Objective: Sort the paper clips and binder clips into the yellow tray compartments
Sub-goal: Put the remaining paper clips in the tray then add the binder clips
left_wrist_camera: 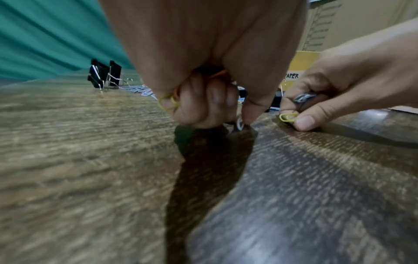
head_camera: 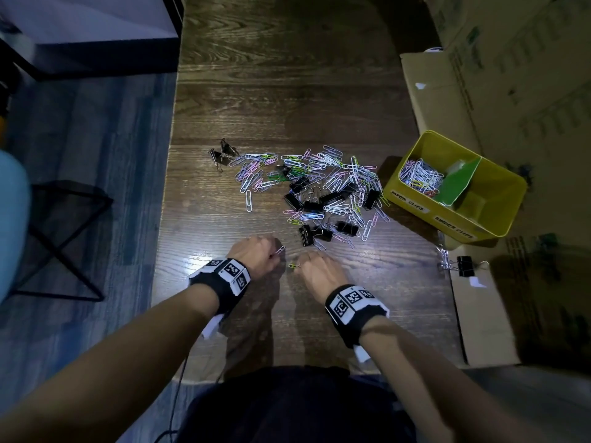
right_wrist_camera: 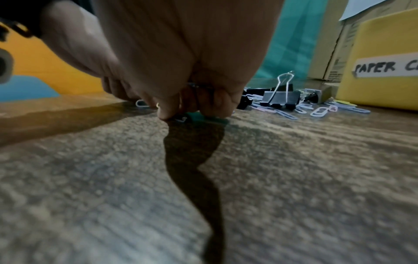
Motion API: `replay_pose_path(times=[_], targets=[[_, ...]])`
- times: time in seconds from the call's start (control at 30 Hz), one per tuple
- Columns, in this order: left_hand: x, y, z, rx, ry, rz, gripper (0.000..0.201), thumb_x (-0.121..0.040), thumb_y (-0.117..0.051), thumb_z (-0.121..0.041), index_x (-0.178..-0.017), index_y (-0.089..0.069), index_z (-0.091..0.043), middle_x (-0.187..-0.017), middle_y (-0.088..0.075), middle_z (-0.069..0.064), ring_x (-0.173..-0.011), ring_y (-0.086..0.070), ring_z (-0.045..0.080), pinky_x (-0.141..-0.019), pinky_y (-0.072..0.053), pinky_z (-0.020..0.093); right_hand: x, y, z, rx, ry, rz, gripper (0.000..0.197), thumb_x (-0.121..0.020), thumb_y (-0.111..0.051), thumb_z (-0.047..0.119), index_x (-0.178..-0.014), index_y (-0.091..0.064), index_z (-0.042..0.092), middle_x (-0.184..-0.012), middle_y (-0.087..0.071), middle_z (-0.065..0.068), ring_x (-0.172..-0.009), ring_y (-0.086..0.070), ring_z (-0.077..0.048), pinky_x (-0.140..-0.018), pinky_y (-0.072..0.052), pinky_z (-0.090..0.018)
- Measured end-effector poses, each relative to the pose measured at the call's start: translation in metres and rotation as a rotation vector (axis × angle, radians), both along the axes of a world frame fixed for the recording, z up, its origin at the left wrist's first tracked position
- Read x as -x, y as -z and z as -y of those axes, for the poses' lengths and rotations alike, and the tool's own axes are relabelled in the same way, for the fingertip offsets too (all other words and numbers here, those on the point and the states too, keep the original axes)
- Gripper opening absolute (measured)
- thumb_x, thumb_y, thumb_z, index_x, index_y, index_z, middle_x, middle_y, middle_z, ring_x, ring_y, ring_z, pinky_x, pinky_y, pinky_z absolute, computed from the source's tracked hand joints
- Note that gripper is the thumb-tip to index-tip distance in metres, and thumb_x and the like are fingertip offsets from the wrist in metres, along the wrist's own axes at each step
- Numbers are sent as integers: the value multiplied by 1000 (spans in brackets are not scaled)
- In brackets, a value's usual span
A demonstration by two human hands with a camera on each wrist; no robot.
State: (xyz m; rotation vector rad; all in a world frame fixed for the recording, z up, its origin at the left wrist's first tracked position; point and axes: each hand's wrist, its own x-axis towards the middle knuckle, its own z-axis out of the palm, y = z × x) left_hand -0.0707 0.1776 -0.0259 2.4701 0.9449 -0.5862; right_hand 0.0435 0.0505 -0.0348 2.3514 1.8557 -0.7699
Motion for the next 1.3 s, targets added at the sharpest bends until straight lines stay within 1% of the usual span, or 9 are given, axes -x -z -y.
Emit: replay_pose_path(times=[0.13,0.23,0.4,0.53,0.8,1.0,1.07,1.17,1.3], targets=[[2,-1,-2,261,-171,73,13,-87,-52,-25,-81,-57,-15,-83,-63,14,-79,-58,30,-64,-41,30,-11,-2,1,23,254,-275,25,-99,-45,26,-112,-58,10,-114,-61,-13,-105,-59,-31,-86,-47,-36],[-4,-7,-2,714,-714,237,20,-79,-46,-23,-59,-44,-17,-49,-40,1,-39,-37,16,-43,-24,17,-27,-20,9,-52,584,-675,25,-100,-44,28,-101,-58,6,-101,-64,-10,-94,-63,-19,-87,-50,-37],[-41,-42,-1,1230,-954,452,23,-83,-27,-21,-61,-36,-21,-45,-24,-8,-34,-15,5,-38,-6,11,-71,-72,19,-233,975,-1281,20,-100,-42,13,-80,-47,11,-71,-45,-1,-52,-37,-6,-46,-29,-15],[-102,-75,0,1338,-835,590,22,-84,-27,-22,-64,-36,-22,-49,-27,-8,-39,-17,7,-36,-8,16,-125,-105,23,-506,1104,-1222,9,-96,-50,16,-94,-58,12,-68,-47,2,-54,-40,-7,-51,-35,-20],[-255,-121,27,1271,-853,657,25,-82,-32,-18,-57,-33,-18,-46,-29,-2,-40,-20,12,-43,-10,17,-218,-126,5,-619,1196,-811,27,-95,-55,15,-68,-56,14,-55,-51,-1,-39,-45,-7,-40,-38,-19],[-314,-94,45,886,-707,595,24,-85,-48,-17,-65,-60,-10,-60,-53,12,-42,-49,19,-47,-36,24,-250,-97,3,-282,1089,-562,29,-78,-53,20,-102,-69,13,-105,-69,-17,-102,-62,-35,-92,-49,-44],[-318,-82,44,775,-496,472,30,-87,-52,-34,-94,-69,-11,-93,-68,19,-82,-65,27,-76,-50,36,-250,-104,7,-186,1013,-541,37,-83,-50,11,-119,-59,6,-122,-61,-21,-118,-53,-37,-101,-42,-40],[-307,-78,37,603,-259,355,48,-91,-51,-41,-131,-52,-16,-140,-49,4,-129,-44,19,-111,-30,35,-253,-103,11,-133,993,-496,59,-87,-49,13,-143,-33,3,-146,-39,-22,-138,-32,-34,-111,-31,-36],[-265,-83,33,503,-173,659,26,-92,-56,-23,-113,-66,-13,-120,-63,1,-113,-55,11,-102,-38,23,-243,-104,8,-290,909,-379,61,-85,-59,17,-142,-38,11,-139,-45,-19,-132,-38,-30,-106,-30,-31]])
